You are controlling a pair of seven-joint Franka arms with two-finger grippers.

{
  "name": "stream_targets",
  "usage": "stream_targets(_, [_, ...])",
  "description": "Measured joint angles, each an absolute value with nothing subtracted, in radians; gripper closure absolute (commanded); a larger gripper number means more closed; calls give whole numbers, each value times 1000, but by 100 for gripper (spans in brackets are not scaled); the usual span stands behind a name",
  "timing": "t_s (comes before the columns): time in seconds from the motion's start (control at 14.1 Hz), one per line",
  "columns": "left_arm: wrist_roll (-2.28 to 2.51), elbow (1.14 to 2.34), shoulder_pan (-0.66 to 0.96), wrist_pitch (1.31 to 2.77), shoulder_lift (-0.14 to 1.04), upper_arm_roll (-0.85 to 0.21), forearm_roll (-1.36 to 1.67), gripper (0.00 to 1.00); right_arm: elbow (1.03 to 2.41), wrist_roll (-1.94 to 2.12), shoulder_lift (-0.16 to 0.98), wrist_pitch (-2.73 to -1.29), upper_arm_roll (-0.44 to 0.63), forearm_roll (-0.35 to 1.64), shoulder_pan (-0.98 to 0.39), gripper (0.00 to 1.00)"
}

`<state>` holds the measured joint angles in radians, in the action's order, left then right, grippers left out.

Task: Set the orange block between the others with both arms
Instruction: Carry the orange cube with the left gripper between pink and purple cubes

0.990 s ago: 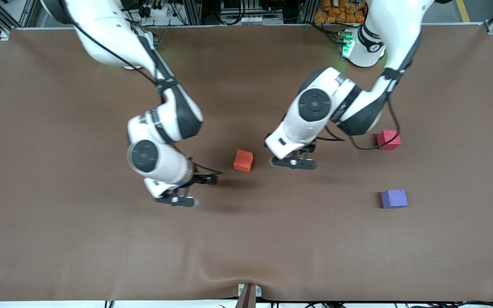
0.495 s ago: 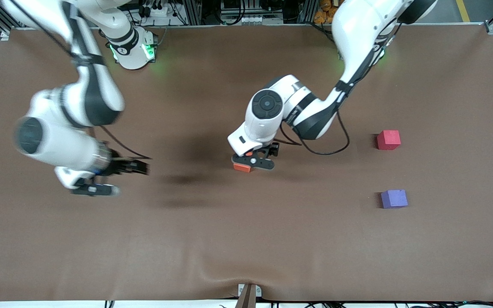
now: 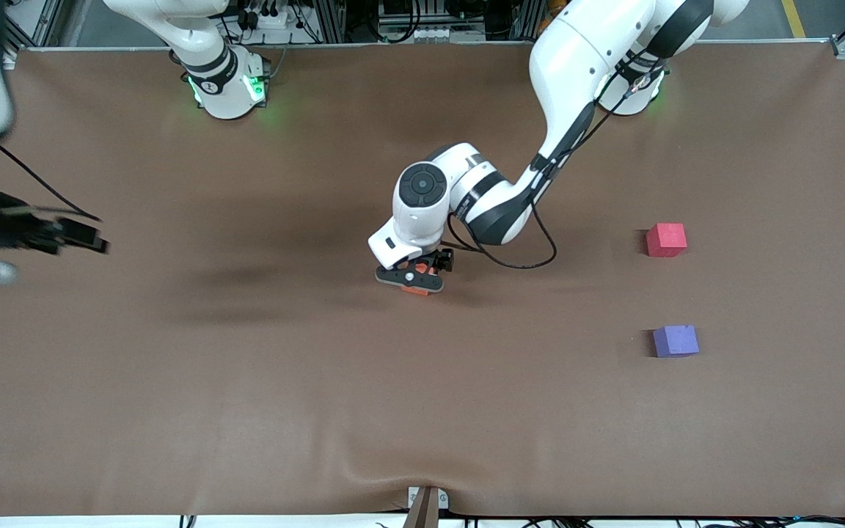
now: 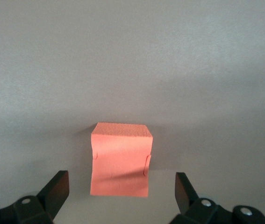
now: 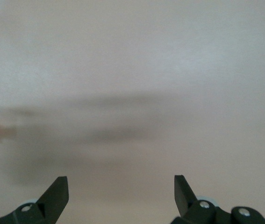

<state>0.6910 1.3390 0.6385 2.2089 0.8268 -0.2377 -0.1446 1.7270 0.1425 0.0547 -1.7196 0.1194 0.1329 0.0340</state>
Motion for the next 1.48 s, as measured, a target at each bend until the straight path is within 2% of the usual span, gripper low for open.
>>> stream_targets(0.28, [691, 1337, 639, 2244, 861, -228, -145, 2, 1692, 78, -38, -1609, 90, 73, 32, 0])
stream_targets(0.42, [691, 1337, 639, 2262, 879, -228, -145, 11, 1663, 29, -43, -1561, 73, 71, 31, 0])
stream_targets(0.49, [691, 1337, 640, 2266, 887, -228, -145, 19, 1659, 18, -43, -1557, 63, 67, 28, 0])
stream_targets(0.57, [691, 1337, 640, 2268, 894, -228, -145, 32, 1655, 10, -42, -1557, 54, 54, 23, 0])
stream_targets(0.64, [691, 1337, 641, 2269, 898, -228, -145, 54, 1645, 4, -42, -1553, 47, 38, 15, 0])
stream_targets(0.71, [691, 1337, 641, 2269, 899, -228, -145, 86, 1627, 1, -41, -1534, 46, 29, 10, 0])
stream_targets(0.78, [691, 1336, 641, 2270, 899, -228, -146, 100, 1601, 0, -41, -1501, 46, 23, 9, 0])
stream_targets(1.06, [686, 1322, 599, 2261, 860, -203, -147, 100, 1536, 0, -41, -1431, 55, 6, 11, 0])
stream_targets(1.27, [557, 1335, 385, 2146, 719, -255, -147, 100, 1534, 0, -40, -1436, 57, -28, 11, 0])
stream_targets(1.48, [407, 1432, 114, 2018, 575, -379, -145, 100, 1512, -1, -40, -1439, 57, -35, 11, 0])
